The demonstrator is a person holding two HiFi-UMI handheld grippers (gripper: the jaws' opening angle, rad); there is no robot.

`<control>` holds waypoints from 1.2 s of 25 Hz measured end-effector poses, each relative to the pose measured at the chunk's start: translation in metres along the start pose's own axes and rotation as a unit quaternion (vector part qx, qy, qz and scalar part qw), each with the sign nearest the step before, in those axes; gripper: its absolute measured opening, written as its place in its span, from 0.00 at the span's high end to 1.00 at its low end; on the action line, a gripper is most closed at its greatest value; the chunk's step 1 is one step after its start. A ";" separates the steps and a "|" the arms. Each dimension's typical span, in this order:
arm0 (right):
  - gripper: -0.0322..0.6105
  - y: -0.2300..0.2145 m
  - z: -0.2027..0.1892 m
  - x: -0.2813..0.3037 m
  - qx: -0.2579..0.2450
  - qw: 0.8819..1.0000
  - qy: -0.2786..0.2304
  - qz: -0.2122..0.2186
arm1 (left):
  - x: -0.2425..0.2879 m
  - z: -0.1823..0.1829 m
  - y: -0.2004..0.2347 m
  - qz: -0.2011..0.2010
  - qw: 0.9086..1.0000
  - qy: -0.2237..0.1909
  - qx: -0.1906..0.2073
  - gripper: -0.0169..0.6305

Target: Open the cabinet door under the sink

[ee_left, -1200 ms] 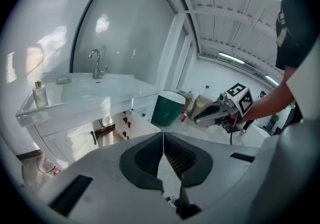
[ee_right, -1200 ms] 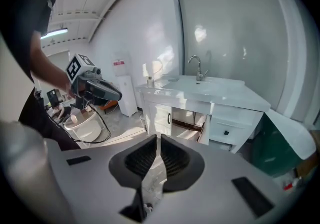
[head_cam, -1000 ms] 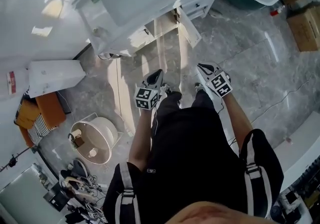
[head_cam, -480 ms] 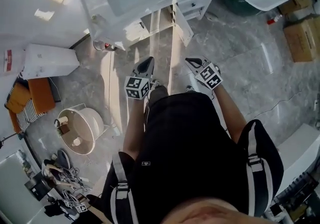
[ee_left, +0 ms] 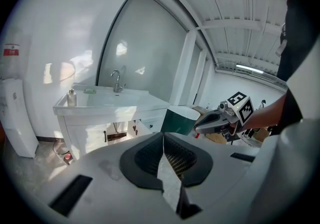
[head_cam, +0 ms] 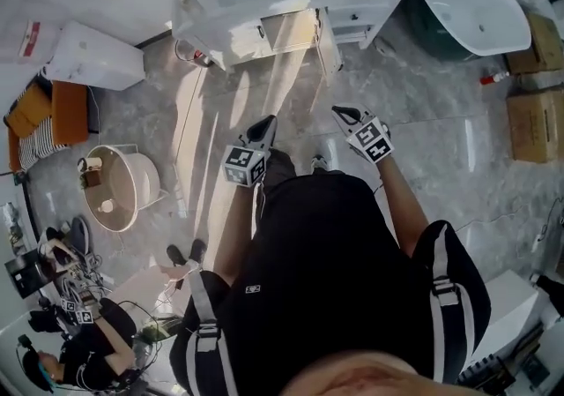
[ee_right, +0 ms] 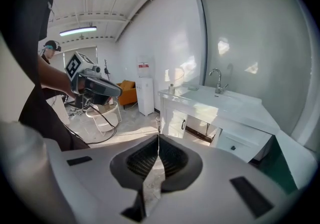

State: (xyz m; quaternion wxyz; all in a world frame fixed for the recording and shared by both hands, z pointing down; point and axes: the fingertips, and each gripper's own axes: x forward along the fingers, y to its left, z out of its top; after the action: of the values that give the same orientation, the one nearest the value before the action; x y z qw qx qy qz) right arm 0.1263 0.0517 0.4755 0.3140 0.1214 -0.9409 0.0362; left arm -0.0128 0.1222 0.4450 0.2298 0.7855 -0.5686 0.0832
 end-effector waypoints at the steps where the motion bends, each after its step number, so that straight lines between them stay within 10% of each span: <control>1: 0.85 0.001 -0.001 -0.001 -0.002 1.000 -0.001 -0.001 | -0.002 -0.004 -0.004 0.001 1.000 0.003 0.000 0.95; 30: 0.85 0.018 -0.021 -0.026 -0.004 1.000 -0.012 0.024 | -0.005 -0.003 -0.044 0.020 1.000 0.004 0.019 0.95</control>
State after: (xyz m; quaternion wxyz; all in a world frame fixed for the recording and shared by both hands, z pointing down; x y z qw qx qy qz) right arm 0.1538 0.0778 0.4773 0.3024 0.0978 -0.9474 0.0389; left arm 0.0272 0.1388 0.4341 0.2155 0.7778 -0.5816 0.1015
